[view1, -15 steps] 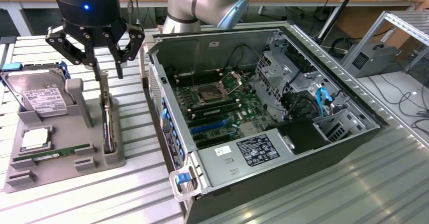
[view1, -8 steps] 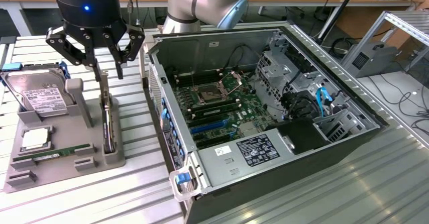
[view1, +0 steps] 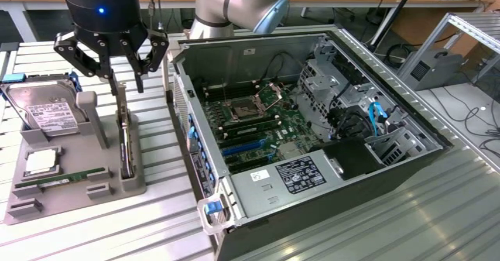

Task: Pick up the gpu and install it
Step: 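Pick up the gpu and move the gpu toward the slot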

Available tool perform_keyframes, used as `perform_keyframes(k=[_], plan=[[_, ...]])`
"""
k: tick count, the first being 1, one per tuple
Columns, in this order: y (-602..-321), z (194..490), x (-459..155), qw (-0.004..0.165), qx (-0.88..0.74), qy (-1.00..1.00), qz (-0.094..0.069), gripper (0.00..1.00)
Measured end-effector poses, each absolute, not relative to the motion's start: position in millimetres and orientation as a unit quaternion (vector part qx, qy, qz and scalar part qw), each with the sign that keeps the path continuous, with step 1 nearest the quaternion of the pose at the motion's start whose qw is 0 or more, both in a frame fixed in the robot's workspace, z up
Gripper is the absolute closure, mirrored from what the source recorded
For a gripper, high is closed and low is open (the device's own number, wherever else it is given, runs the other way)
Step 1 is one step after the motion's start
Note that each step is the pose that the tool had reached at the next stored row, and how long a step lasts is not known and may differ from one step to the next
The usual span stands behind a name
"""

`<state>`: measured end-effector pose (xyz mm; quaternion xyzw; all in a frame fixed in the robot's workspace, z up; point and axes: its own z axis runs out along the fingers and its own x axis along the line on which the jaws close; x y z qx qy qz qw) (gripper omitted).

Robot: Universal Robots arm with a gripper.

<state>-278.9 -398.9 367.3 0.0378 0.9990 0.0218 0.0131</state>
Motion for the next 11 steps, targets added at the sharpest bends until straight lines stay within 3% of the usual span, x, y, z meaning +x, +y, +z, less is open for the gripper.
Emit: perform_keyframes(k=[11], plan=[[-398.9,364.3,-278.9,0.013,0.038,0.999,0.022,0.58]])
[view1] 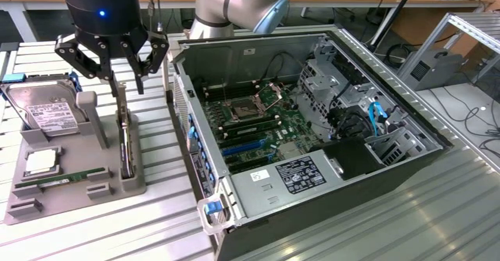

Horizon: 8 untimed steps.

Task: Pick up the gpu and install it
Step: 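Pick up the gpu and move the gpu toward the slot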

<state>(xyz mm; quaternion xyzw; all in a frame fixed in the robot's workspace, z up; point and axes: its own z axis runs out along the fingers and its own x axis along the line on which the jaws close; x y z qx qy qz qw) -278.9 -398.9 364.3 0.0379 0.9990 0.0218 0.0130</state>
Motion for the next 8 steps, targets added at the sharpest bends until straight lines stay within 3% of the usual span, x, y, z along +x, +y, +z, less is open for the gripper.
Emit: perform_keyframes(k=[8], plan=[[-399.0,362.7,-278.9,0.013,0.038,0.999,0.022,0.58]])
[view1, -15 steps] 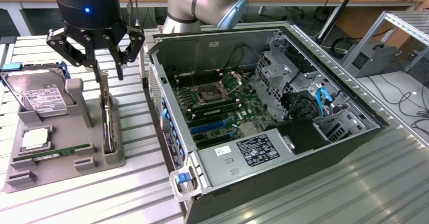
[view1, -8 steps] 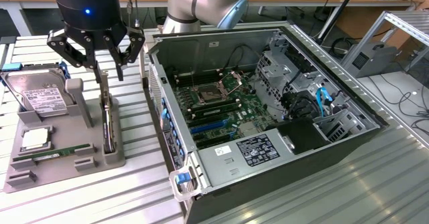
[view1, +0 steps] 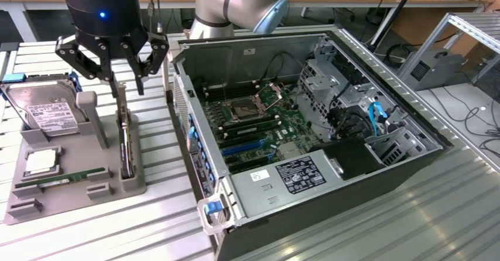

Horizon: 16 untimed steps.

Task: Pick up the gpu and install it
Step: 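Pick up the gpu and move the gpu toward the slot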

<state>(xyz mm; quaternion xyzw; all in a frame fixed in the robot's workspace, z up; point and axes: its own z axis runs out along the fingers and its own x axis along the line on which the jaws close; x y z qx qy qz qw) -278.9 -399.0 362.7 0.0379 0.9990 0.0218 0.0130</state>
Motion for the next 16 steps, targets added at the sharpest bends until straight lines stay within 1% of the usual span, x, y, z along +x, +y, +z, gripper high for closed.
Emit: perform_keyframes(k=[16], plan=[[-398.9,358.4,-278.9,0.013,0.038,0.999,0.022,0.58]])
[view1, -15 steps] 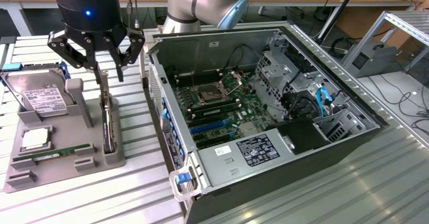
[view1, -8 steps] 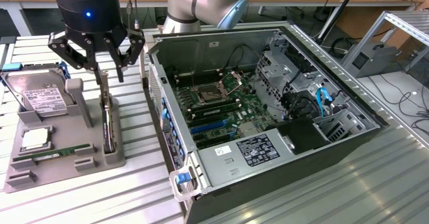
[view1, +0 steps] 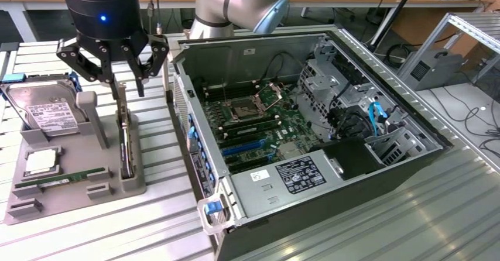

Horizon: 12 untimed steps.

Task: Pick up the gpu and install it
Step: 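Pick up the gpu and move the gpu toward the slot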

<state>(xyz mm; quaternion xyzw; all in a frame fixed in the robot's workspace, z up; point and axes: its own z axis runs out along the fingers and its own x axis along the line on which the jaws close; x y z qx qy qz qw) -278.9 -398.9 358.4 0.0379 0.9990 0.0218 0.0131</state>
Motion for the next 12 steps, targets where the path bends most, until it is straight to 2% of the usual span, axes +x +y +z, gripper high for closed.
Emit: perform_keyframes(k=[12], plan=[[-398.9,355.3,-278.9,0.013,0.038,0.999,0.022,0.58]])
